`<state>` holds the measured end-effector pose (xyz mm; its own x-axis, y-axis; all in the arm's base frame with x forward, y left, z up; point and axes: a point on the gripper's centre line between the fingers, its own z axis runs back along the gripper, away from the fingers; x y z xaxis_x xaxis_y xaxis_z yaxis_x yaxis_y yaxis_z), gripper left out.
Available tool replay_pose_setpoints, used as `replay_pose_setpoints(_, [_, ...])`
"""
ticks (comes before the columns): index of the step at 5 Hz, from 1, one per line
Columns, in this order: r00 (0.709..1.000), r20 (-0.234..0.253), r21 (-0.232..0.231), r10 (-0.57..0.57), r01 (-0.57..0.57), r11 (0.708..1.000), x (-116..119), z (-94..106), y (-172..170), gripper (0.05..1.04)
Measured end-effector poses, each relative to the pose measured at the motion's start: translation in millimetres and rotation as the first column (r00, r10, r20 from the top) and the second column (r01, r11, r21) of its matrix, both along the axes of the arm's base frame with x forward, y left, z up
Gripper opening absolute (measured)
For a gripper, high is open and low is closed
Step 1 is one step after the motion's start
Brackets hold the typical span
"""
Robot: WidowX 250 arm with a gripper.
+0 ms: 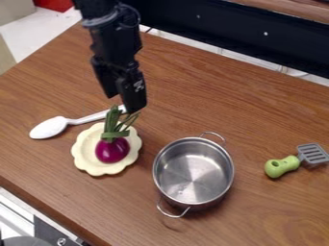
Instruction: Put the onion at the right side of the pot
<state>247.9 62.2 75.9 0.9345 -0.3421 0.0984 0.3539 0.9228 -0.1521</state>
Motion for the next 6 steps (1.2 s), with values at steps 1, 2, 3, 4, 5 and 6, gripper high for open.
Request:
replay_pose_setpoints(1, [1.0,0.001,0.011,-0.031,0.031,0.999,-7.9,-7.7,6.2,0.999])
replay_pose_setpoints(2, [0.999,0.024,0.048,-0.043,0.041,0.998,-8.4,-14.4,10.6,0.999])
replay_pose_setpoints(3, [0.999,0.041,0.085,-0.031,0.027,0.996,-8.0,-20.2,13.0,0.95])
replay_pose_setpoints(4, [0.998,0.048,0.105,-0.029,0.024,0.994,-10.8,-27.0,12.6,0.676])
replay_pose_setpoints(5, [0.999,0.048,0.1,-0.025,0.02,0.995,-11.1,-27.6,11.7,0.382])
replay_pose_setpoints(6, [0.999,0.048,0.095,-0.013,0.008,0.995,-11.8,-27.2,7.6,0.164])
